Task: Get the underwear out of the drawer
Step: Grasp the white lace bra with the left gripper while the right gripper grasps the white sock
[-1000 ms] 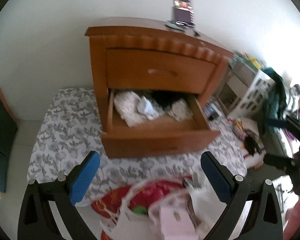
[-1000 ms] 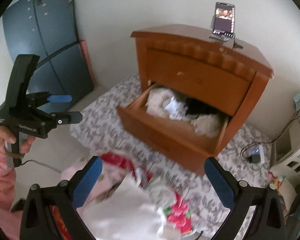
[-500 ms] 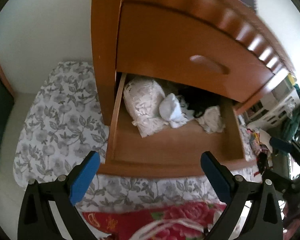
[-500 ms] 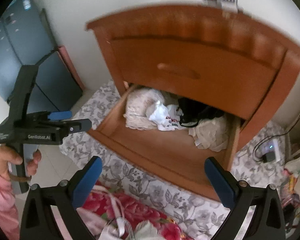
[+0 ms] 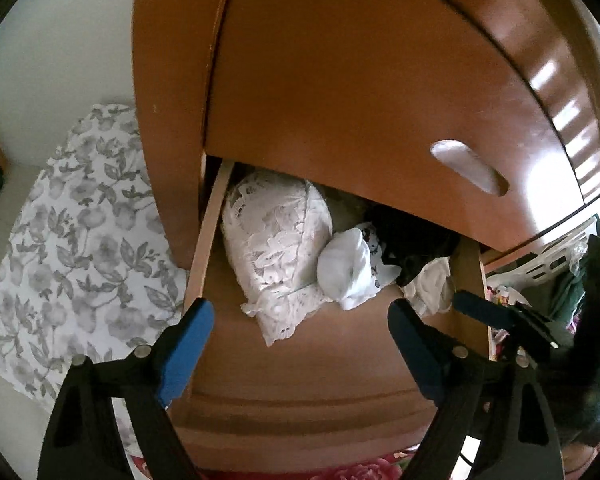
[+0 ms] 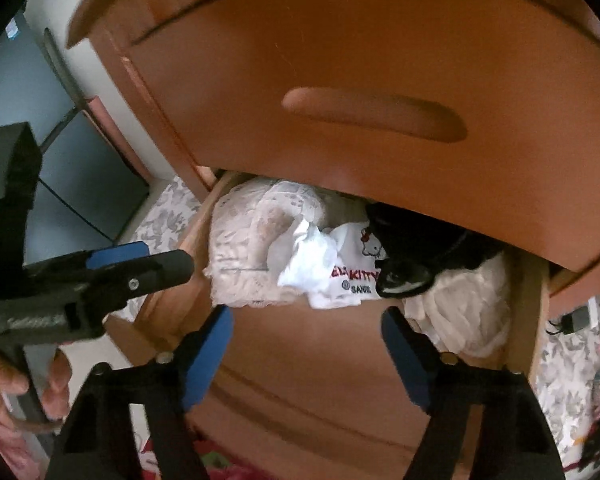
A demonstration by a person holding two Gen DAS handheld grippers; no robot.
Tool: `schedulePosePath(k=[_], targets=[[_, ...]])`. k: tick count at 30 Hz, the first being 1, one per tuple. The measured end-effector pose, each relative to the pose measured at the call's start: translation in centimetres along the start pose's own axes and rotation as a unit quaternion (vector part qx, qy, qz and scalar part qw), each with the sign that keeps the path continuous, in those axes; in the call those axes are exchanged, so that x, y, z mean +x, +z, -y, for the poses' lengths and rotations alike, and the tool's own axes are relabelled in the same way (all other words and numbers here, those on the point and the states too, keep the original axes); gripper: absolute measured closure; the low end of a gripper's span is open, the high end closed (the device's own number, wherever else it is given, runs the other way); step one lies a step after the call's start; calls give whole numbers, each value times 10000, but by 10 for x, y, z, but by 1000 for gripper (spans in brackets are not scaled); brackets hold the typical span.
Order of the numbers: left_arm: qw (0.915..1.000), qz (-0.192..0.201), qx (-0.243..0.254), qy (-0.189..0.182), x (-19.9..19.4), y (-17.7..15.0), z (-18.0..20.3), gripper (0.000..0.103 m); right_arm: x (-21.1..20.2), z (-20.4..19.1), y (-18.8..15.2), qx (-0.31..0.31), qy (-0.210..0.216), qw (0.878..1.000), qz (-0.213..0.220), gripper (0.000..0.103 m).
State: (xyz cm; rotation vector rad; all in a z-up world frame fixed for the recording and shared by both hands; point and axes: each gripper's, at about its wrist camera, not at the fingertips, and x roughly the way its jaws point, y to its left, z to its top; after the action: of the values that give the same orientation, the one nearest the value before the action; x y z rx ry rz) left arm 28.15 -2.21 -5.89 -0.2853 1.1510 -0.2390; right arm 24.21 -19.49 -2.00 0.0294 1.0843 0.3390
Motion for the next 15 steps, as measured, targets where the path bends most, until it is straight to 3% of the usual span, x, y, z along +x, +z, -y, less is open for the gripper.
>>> schedulePosePath(k=[2,6,15], targets=[[9999,-94,-101,-66,6,2,-3,20,10,-1,4,-15,-16,10000,-46,28],[9983,-205,-429,-331,13,5,-11,20,29,-3,9,-64,-18,9999,-144,33],[9972,-180,-642,-350,15,10,-17,20,62,-7,21,-66,-201,9994,-284,37]])
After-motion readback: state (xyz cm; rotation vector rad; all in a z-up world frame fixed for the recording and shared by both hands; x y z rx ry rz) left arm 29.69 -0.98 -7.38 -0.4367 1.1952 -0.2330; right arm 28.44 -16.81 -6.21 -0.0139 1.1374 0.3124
